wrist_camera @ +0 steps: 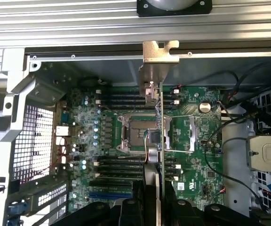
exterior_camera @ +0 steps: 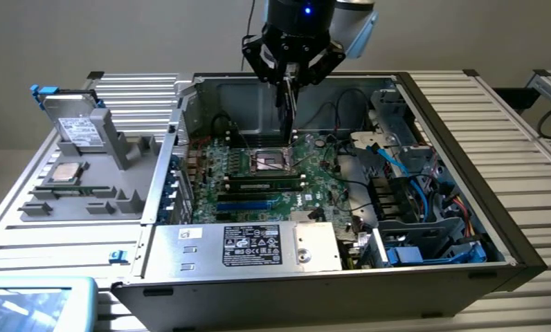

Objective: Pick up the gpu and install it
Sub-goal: 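Insert the gpu into the slot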

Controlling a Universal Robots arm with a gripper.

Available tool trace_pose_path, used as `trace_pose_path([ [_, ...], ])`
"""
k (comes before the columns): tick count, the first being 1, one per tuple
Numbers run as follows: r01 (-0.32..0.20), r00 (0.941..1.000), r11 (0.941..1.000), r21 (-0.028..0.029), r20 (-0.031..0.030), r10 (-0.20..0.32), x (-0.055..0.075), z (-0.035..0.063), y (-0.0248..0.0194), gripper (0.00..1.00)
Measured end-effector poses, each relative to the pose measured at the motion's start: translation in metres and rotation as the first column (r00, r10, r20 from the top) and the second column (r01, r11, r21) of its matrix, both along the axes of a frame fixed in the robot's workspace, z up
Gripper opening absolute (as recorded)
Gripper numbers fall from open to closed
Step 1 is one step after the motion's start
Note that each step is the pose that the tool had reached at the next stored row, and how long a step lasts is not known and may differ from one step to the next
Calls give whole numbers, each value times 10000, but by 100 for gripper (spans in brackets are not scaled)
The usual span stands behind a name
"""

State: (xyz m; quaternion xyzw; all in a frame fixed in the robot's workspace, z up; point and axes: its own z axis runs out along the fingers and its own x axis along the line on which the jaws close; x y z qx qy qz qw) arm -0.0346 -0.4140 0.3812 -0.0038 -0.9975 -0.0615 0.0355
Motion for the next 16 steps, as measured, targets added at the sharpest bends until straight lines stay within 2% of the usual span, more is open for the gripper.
trace_pose_path([
  [4,-113,9999,9999,2,5,113,-2,-1,1,28],
  [8,-832,9965,9965,0,5,832,-3,-1,1,28],
  [12,-1552,9879,9879,3,5,1552,-3,-1,1,28],
  [16,-2274,9738,9738,6,6,2274,-3,-3,1,28],
])
